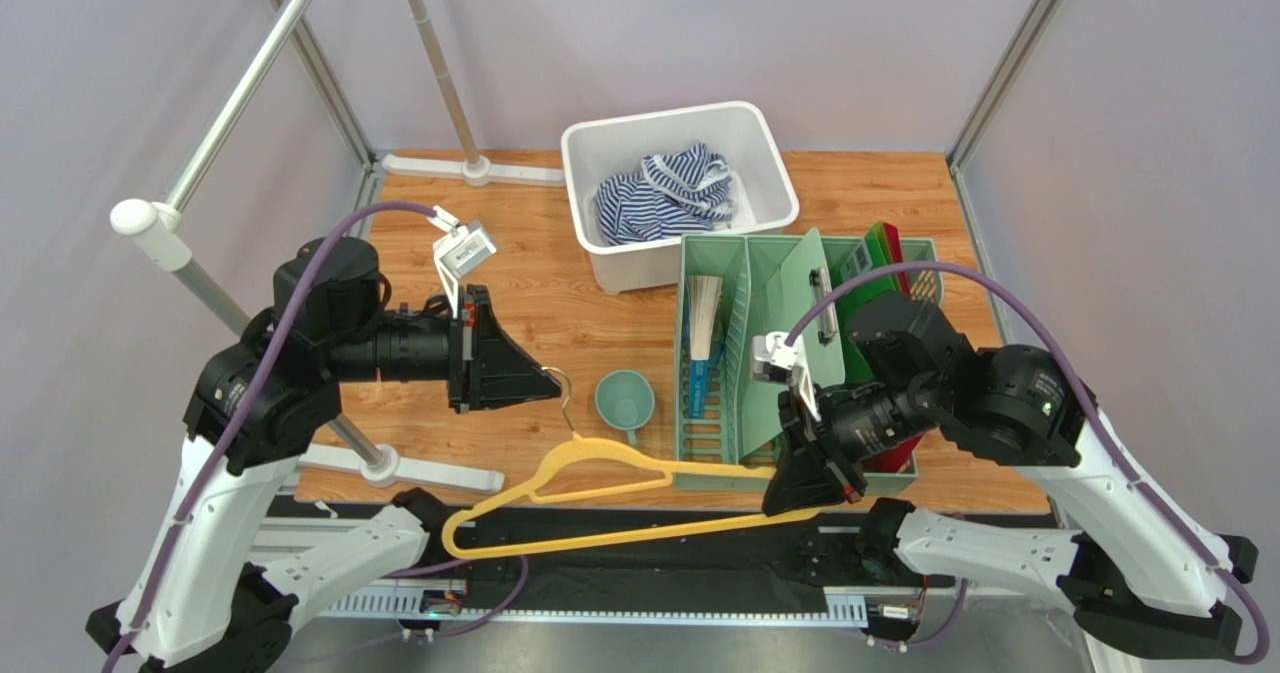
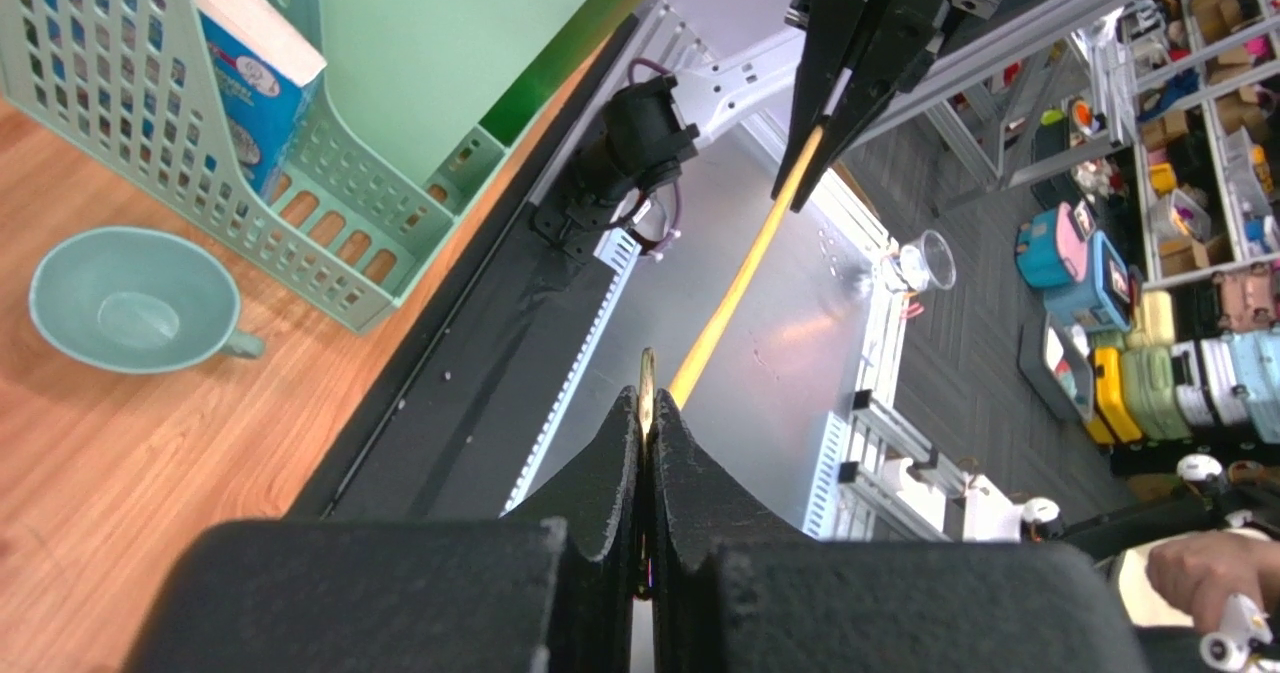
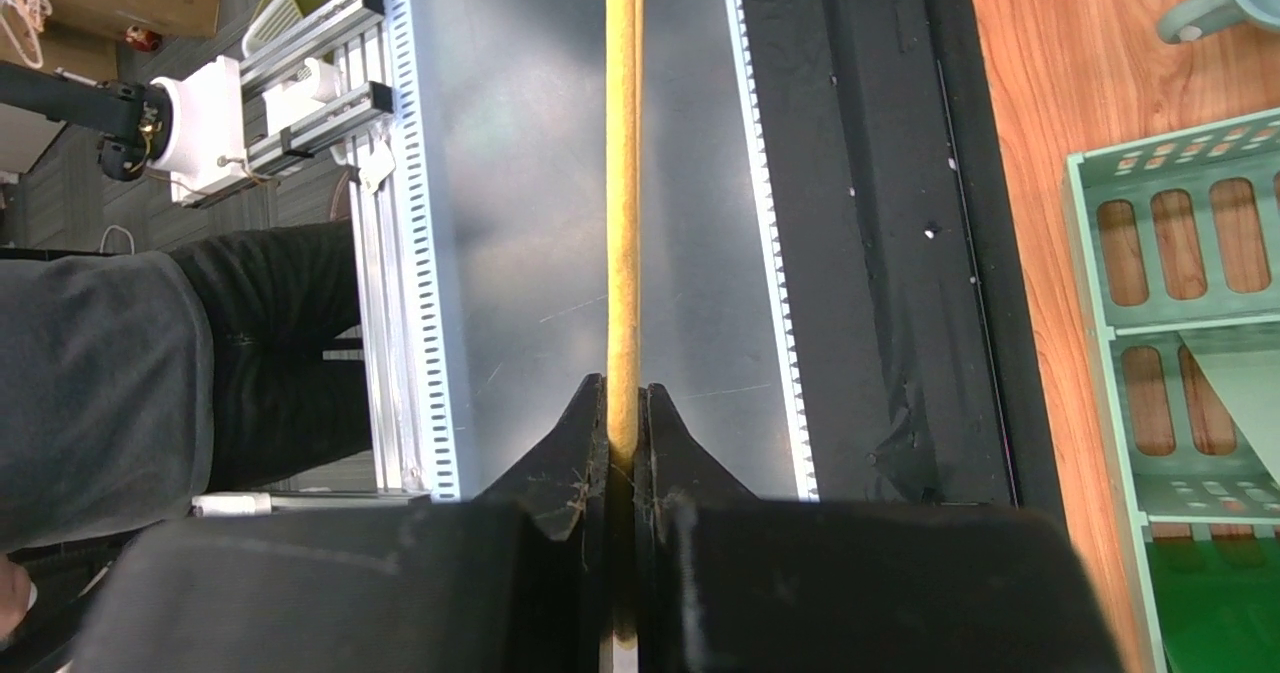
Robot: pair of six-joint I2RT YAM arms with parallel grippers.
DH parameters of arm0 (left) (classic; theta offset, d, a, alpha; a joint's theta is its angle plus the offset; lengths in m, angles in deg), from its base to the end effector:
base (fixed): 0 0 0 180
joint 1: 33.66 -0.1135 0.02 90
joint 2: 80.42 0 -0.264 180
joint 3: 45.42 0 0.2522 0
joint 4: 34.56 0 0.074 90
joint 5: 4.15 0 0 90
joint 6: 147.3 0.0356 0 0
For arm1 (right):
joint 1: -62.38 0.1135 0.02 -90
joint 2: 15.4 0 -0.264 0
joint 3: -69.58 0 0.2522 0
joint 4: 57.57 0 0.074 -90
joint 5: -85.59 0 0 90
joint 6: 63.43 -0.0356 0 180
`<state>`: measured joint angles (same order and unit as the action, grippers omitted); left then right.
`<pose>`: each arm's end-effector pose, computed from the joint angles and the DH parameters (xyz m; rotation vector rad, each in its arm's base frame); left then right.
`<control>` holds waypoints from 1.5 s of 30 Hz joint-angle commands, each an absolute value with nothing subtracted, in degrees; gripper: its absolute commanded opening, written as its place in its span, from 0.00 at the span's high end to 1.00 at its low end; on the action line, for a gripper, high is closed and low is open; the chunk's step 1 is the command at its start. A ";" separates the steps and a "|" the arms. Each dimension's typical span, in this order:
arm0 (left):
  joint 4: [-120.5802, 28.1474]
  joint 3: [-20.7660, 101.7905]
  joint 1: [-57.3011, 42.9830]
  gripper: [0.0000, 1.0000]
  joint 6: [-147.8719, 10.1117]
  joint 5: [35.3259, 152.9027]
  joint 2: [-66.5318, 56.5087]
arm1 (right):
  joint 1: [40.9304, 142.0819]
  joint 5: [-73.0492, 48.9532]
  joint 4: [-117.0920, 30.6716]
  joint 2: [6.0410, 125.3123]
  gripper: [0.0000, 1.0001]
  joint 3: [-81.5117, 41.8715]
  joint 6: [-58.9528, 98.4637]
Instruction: Remove the tank top from the hanger
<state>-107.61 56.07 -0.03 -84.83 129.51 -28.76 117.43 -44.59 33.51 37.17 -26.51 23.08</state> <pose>0.0785 -0.0817 0.4740 0.6579 2.0441 -1.4122 0.0446 0.1039 0.4221 -1.4235 2.1214 1.2872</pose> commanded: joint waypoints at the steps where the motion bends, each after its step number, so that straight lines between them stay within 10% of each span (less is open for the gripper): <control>1: -102.81 55.27 -0.44 1.00 -82.62 132.87 -29.70 | 117.31 -48.17 32.40 35.84 1.00 -26.63 23.67; 19: -92.44 54.03 -0.52 1.00 -82.09 144.39 -30.94 | 117.40 -57.41 30.81 34.34 1.00 -26.80 20.68; 24: -98.15 58.07 -0.79 0.70 -79.63 138.16 -30.14 | 117.31 -55.30 30.64 33.99 1.00 -26.45 20.68; 31: -105.43 65.45 -1.14 0.01 -77.69 127.71 -30.32 | 117.40 -46.88 31.87 32.50 1.00 -25.66 19.98; 45: -106.52 69.26 -1.14 0.07 -89.44 116.17 -39.10 | 117.40 -9.52 14.16 40.47 1.00 -28.73 12.86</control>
